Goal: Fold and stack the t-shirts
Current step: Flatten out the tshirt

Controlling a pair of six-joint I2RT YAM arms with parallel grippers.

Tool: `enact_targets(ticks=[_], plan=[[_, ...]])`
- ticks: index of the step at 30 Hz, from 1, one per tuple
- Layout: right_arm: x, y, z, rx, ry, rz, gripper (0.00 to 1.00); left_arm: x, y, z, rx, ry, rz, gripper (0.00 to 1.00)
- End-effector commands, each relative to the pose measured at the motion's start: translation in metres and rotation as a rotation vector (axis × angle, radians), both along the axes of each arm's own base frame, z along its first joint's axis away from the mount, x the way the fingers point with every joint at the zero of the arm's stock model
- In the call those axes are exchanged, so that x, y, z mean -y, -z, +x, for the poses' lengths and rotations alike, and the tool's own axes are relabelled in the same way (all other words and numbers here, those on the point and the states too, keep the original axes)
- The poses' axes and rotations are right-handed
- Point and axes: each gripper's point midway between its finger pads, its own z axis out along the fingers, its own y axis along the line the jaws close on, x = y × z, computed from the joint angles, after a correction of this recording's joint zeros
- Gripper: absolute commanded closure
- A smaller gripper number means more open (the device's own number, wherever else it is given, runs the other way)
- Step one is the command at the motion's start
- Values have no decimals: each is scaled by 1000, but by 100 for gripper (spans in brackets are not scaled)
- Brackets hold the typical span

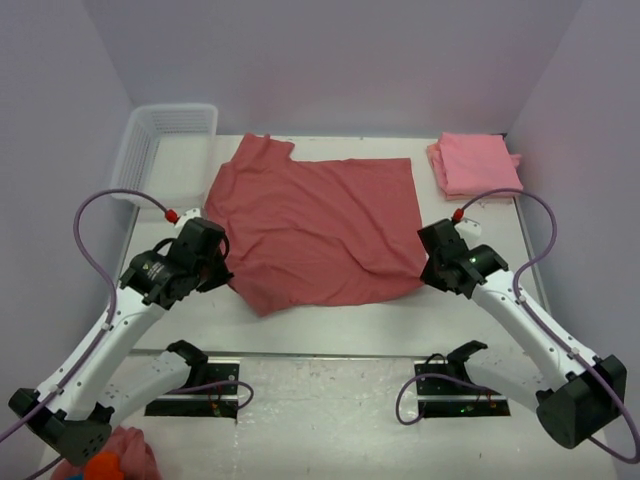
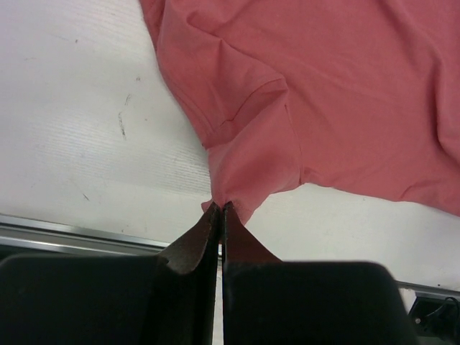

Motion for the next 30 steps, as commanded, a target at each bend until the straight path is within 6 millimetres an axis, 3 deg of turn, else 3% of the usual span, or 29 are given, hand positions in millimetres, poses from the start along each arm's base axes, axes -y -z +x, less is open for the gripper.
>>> enact_targets(ticks=[1, 6, 9, 11, 15, 21, 30], plan=[[2, -21, 15, 78, 40, -10, 100, 3, -23, 8, 82, 13, -22, 100], [8, -36, 23, 143, 39, -37, 100, -4, -62, 11, 211, -4, -49, 100], [8, -35, 22, 120, 34, -48, 100, -18, -71, 12, 206, -53, 10, 100], [4, -33, 25, 127, 10, -41, 100, -27, -65, 7, 155, -76, 68, 100], [4, -26, 32, 96, -13, -87, 100, -26, -62, 18, 132, -75, 120, 100], [-3, -29, 62, 72, -41, -79, 100, -17, -67, 57, 155, -82, 190, 100], [10, -11, 104, -9, -3, -89, 100, -7, -82, 93, 216, -57, 239, 100]])
